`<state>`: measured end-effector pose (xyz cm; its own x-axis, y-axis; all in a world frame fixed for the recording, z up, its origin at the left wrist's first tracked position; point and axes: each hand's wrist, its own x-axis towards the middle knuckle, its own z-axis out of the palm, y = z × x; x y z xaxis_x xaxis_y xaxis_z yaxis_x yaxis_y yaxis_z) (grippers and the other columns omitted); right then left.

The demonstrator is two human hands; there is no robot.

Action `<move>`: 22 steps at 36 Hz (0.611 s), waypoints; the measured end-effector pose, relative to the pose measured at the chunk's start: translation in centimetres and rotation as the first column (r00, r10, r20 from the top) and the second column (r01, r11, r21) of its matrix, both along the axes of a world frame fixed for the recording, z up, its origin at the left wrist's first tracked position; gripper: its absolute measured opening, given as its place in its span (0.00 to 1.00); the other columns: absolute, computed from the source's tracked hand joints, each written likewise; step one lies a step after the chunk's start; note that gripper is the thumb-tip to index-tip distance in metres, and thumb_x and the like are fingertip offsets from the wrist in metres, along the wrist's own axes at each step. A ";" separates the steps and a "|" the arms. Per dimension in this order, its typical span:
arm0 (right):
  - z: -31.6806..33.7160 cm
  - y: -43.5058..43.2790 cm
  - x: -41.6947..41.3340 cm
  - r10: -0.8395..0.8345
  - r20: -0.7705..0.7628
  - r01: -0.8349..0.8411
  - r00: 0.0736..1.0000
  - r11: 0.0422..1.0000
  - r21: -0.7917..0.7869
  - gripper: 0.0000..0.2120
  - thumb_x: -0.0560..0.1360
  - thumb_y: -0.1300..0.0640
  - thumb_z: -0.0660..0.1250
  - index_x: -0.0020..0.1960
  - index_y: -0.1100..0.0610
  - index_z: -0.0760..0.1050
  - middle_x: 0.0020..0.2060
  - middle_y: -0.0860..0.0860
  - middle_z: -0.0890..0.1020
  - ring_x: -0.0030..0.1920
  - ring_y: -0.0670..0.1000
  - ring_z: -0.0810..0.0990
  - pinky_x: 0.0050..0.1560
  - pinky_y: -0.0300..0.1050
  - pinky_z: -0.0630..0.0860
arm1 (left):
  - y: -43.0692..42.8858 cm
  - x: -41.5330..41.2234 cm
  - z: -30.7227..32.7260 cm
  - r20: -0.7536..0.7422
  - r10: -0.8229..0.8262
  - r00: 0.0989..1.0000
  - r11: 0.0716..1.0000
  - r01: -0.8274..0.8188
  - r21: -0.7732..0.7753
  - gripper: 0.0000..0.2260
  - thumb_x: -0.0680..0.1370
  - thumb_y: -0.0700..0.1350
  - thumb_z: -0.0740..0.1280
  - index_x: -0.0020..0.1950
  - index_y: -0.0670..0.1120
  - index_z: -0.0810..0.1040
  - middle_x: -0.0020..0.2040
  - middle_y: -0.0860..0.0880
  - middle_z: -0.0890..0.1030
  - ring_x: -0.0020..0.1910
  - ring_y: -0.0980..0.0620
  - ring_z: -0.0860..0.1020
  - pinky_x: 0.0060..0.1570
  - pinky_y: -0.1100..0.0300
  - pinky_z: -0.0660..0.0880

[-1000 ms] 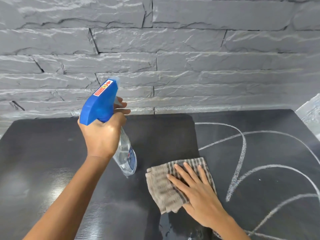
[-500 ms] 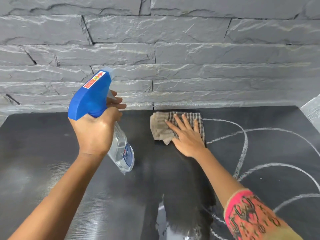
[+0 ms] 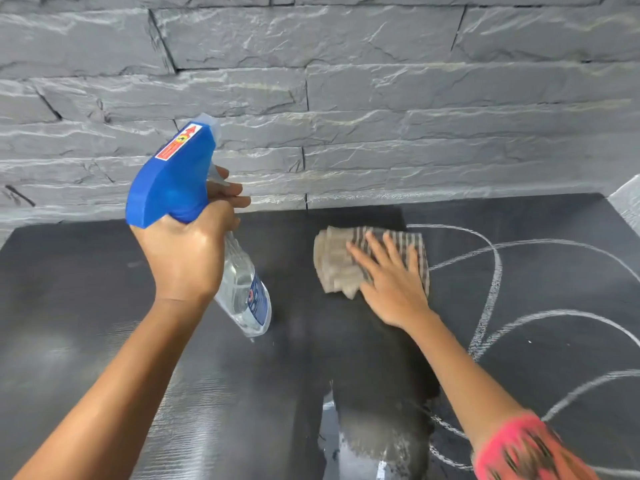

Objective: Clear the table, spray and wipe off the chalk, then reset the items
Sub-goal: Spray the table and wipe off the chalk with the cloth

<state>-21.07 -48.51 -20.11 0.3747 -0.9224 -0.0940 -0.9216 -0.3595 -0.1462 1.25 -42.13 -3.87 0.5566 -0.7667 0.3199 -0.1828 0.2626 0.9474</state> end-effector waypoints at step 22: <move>-0.1 1.3 -2.8 0.030 -0.061 -0.029 0.998 1.000 0.009 0.27 0.79 0.46 0.53 0.73 0.33 0.45 0.77 0.46 0.40 0.75 0.55 0.36 0.70 0.65 0.34 | 0.0 -0.3 0.2 -0.039 0.006 0.999 1.000 -0.005 0.013 0.11 0.63 0.34 0.59 0.39 0.48 0.75 0.35 0.49 0.80 0.33 0.52 0.82 0.32 0.64 0.74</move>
<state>-23.88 -47.21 -20.19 0.3948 -0.9102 -0.1255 -0.9181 -0.3854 -0.0928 0.98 -42.12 -3.63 0.5727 -0.7676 0.2876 -0.1466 0.2493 0.9573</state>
